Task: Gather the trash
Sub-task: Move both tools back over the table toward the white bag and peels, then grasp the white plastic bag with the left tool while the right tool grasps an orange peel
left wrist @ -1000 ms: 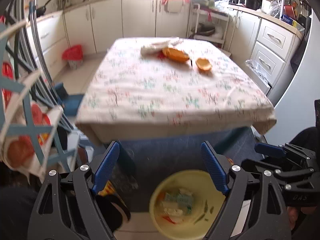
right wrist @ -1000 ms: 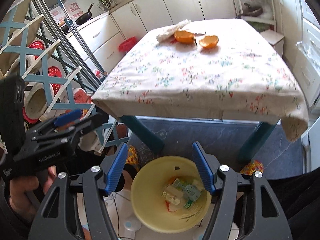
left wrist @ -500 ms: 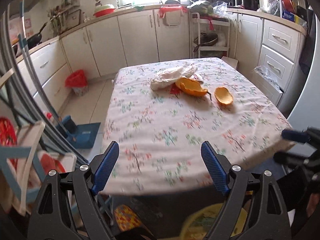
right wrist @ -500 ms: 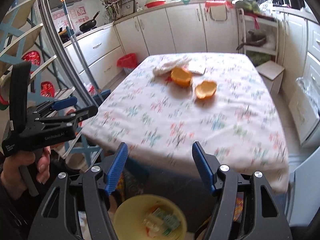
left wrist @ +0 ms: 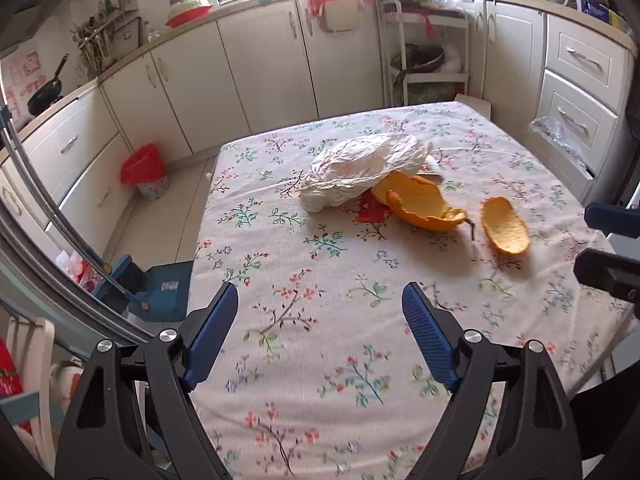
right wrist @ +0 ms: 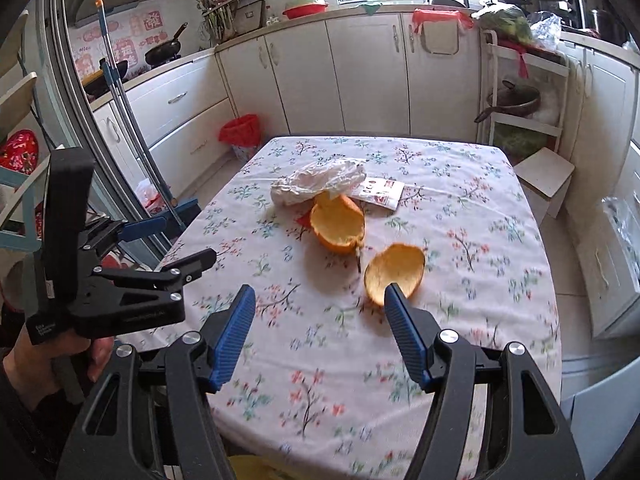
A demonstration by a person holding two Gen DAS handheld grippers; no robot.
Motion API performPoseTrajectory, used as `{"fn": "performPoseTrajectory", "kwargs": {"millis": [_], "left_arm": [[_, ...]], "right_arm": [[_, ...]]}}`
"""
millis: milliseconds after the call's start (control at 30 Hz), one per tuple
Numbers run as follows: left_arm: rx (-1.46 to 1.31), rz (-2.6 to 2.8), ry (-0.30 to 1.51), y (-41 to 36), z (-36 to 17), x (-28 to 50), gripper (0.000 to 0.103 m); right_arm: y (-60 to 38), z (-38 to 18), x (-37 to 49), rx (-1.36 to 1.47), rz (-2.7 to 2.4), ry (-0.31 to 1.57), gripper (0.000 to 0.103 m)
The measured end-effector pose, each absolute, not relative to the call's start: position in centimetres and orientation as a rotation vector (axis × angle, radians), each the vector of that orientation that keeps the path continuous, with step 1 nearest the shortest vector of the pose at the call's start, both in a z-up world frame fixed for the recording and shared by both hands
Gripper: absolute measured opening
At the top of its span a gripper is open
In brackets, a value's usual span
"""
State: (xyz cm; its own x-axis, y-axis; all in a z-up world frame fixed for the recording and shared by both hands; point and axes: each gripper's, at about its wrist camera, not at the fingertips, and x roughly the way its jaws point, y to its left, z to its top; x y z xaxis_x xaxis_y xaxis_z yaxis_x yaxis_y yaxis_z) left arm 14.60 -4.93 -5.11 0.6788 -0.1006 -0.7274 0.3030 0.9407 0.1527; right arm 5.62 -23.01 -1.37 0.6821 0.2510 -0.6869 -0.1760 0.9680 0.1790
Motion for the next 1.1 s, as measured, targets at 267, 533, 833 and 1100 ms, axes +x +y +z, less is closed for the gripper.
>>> {"fn": "performPoseTrajectory", "kwargs": {"millis": [267, 533, 833, 1100], "left_arm": [[0.285, -0.226, 0.836, -5.5, -6.9, 19.1, 0.08], [0.331, -0.252, 0.83, -7.3, -8.2, 22.6, 0.08], [0.438, -0.272, 0.776, -8.5, -9.6, 26.7, 0.08], [0.532, -0.365, 0.725, -9.9, -10.7, 28.5, 0.08]], "right_arm": [[-23.3, -2.2, 9.8, 0.112, 0.233, 0.832, 0.065], [-22.3, -3.4, 12.2, 0.075, 0.261, 0.873, 0.065], [-19.3, -5.5, 16.1, -0.082, 0.281, 0.912, 0.065], [-18.7, -8.2, 18.7, -0.202, 0.28, 0.975, 0.047]]}}
